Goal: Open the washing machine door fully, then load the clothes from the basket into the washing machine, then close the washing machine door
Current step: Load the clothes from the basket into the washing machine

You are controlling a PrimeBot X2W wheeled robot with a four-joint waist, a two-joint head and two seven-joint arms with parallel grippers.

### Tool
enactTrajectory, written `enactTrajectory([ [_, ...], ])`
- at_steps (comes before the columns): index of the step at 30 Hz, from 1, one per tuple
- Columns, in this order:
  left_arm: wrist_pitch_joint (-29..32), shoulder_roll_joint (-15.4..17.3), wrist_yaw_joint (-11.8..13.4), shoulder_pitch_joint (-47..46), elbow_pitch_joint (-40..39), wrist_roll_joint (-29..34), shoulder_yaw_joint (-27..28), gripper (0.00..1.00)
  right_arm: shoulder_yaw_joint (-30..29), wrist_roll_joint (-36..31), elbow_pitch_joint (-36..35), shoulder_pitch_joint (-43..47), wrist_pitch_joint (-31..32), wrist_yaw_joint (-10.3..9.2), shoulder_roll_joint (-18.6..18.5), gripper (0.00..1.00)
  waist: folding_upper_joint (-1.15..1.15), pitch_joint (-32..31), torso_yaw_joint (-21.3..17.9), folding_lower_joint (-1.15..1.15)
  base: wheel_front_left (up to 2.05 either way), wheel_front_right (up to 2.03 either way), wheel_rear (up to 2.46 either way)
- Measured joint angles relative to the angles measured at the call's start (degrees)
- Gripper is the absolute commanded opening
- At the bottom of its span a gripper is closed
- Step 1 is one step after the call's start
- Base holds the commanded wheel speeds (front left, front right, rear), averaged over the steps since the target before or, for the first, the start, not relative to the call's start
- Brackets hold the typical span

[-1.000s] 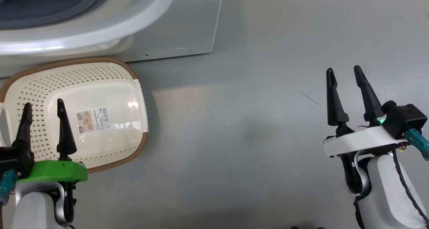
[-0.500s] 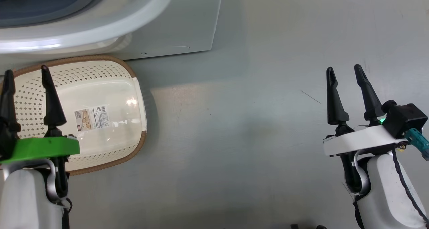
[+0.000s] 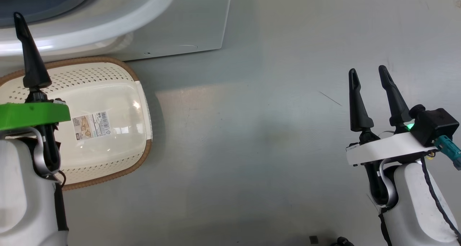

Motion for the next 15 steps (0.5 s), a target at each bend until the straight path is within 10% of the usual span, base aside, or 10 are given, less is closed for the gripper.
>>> enactTrajectory([
  [15,7.2,6.2,0.0,-9.9,8.7,2.9,-1.3,1.0,0.0,0.5,0.5,-0.4,0.0,0.0,0.0,1.0,0.0,-0.7,-1.0,0.0,0.0,0.0,0.0],
])
